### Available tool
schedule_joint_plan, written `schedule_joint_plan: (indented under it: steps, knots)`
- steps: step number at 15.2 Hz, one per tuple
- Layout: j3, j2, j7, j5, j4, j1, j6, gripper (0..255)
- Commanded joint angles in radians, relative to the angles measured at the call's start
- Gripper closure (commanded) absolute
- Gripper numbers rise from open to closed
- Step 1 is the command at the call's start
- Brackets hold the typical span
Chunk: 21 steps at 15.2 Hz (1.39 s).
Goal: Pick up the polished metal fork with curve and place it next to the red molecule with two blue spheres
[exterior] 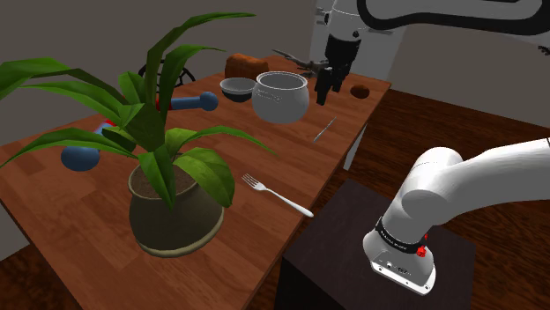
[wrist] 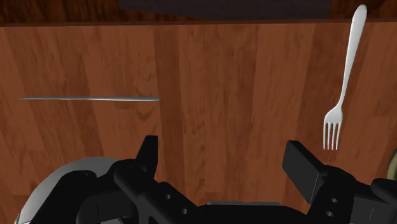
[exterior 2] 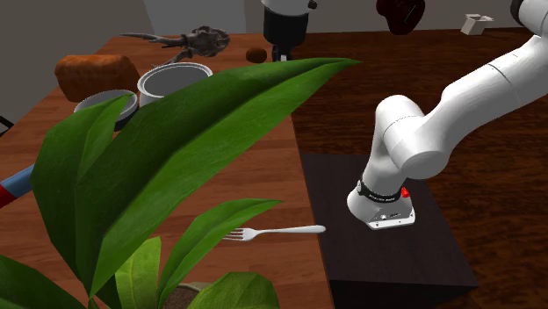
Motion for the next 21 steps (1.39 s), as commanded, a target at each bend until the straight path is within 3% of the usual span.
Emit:
schedule_joint_plan:
  steps: [1, 11, 21]
  knots:
    - [0.000, 0.000, 0.000, 0.000, 0.000, 0.000, 0.000, 0]
    - [0.163, 0.068, 0.227, 0.138, -0.170, 0.052, 0.230, 0]
    - [0.352, 0.294, 0.456, 0.236, -0.207, 0.085, 0.506, 0]
